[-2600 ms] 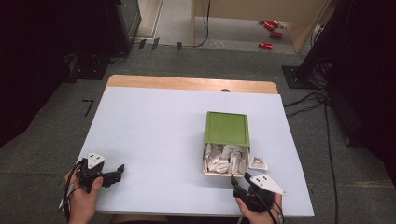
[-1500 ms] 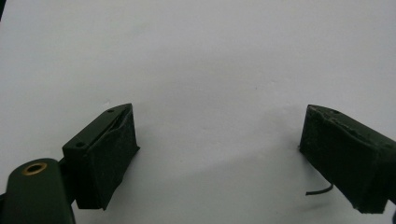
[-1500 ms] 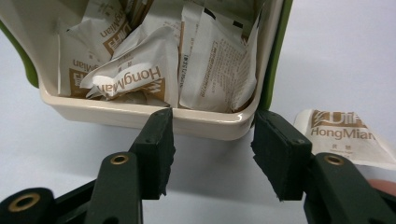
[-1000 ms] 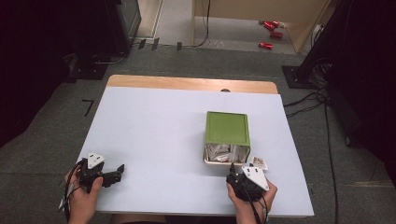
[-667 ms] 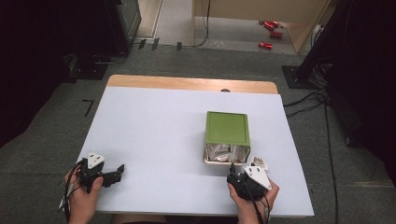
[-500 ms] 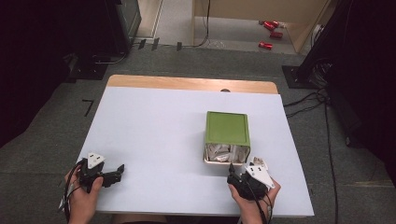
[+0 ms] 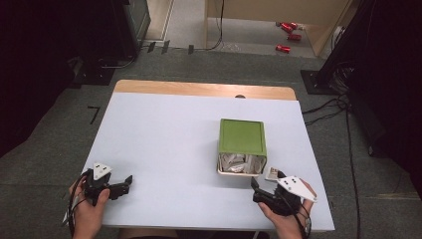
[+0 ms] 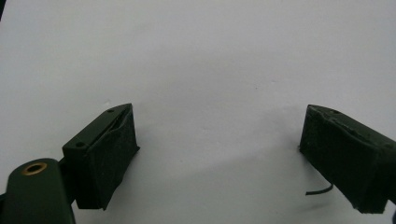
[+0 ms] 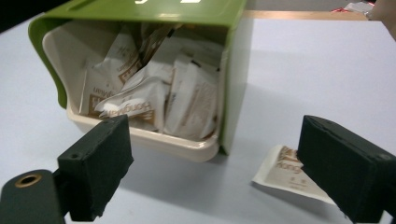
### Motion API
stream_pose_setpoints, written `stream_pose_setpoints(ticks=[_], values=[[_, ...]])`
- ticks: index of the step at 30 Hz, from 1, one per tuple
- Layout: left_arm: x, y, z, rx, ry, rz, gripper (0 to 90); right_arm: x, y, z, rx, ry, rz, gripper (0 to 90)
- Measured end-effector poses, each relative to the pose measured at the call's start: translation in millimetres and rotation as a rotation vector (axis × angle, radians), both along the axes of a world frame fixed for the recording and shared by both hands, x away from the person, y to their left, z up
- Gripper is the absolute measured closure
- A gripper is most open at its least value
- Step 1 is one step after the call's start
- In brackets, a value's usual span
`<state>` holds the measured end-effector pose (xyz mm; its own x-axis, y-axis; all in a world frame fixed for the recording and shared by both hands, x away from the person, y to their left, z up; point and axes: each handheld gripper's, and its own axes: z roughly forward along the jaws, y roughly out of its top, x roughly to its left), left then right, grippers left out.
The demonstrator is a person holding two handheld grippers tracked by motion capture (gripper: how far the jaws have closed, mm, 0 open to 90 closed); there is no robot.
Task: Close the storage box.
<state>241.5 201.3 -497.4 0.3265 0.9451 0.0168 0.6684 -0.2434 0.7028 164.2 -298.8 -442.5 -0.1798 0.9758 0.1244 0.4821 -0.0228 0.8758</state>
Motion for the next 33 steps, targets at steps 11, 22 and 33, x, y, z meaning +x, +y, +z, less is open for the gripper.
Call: stream_pose_setpoints(ticks=[11,22,33], values=[[0.0,0.0,0.0,0.000,0.000,0.000,11.2,-4.1,-44.8,2.1,-0.030,-0.013,-0.030,7.1],[-0.1,0.0,-0.1,0.000,-0.001,0.000,11.2,0.5,-74.9,-21.1,-0.050,0.039,-0.044,7.3],[-0.1,0.0,0.0,0.000,-0.001,0.000,11.2,4.1,-96.5,-44.5,-0.061,0.129,-0.089,8.5]])
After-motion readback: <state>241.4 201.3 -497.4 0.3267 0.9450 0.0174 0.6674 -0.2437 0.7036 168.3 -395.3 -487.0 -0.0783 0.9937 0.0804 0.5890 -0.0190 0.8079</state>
